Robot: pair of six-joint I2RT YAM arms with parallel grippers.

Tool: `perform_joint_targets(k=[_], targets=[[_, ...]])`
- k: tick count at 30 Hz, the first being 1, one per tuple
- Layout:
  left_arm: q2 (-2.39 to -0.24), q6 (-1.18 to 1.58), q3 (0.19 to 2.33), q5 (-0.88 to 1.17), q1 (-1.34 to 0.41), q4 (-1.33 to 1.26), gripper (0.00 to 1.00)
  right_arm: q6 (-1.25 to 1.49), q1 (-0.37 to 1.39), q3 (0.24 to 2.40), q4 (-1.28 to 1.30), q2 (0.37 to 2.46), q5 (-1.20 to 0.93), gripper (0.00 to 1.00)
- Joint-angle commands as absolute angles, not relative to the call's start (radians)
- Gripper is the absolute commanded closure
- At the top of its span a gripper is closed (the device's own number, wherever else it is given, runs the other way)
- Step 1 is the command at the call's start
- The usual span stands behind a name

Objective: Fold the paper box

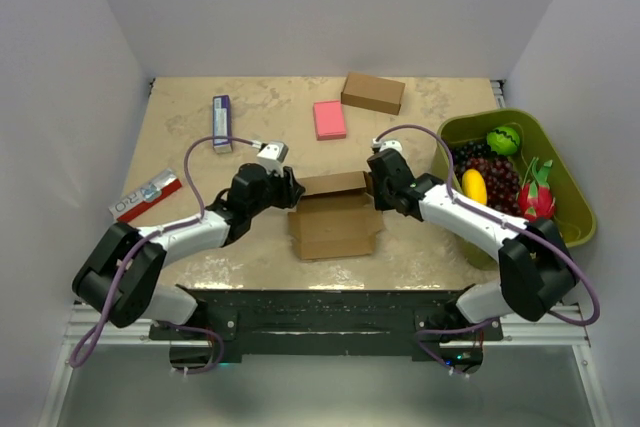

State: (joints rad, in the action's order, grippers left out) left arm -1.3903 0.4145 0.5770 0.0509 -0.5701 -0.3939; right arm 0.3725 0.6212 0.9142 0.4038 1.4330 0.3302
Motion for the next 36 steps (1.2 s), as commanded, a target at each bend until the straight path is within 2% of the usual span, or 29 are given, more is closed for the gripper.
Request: perform_joint_targets(k=[1, 7, 13, 16, 17, 19, 22, 23, 28, 32, 36], targets=[[-1.416, 0.371, 0.601, 0.046, -0.574, -0.350, 0.59, 0.357, 0.623, 0.940, 0.390, 1.427, 0.278, 1.00], [-1.428, 0.331, 0.632, 0.015, -0.586, -0.301, 0.61, 0.298, 0.623, 0.969, 0.428, 1.410, 0.299, 1.00], [-1.417, 0.287, 0.658, -0.051, -0.607, -0.271, 0.61, 0.238, 0.623, 1.065, 0.543, 1.483, 0.290, 1.00], [-1.390, 0.267, 0.678, -0.058, -0.612, -0.288, 0.54, 0.252, 0.623, 1.042, 0.532, 1.471, 0.281, 1.00], [-1.382, 0.258, 0.686, -0.055, -0.614, -0.291, 0.43, 0.261, 0.623, 1.032, 0.525, 1.467, 0.278, 1.00], [-1.358, 0.235, 0.712, -0.057, -0.620, -0.307, 0.33, 0.288, 0.623, 1.002, 0.497, 1.453, 0.276, 1.00], [-1.313, 0.210, 0.742, -0.128, -0.643, -0.321, 0.20, 0.336, 0.624, 0.959, 0.454, 1.439, 0.261, 1.00], [-1.298, 0.201, 0.745, -0.149, -0.650, -0.327, 0.19, 0.350, 0.623, 0.948, 0.443, 1.434, 0.253, 1.00], [-1.209, 0.135, 0.709, -0.302, -0.774, -0.403, 0.19, 0.408, 0.623, 0.911, 0.397, 1.411, 0.236, 1.00], [-1.233, 0.213, 0.617, -0.197, -0.847, -0.527, 0.26, 0.423, 0.624, 0.907, 0.391, 1.402, 0.238, 1.00], [-1.379, 0.287, 0.591, -0.138, -0.942, -0.656, 0.37, 0.436, 0.624, 0.904, 0.390, 1.399, 0.238, 1.00]])
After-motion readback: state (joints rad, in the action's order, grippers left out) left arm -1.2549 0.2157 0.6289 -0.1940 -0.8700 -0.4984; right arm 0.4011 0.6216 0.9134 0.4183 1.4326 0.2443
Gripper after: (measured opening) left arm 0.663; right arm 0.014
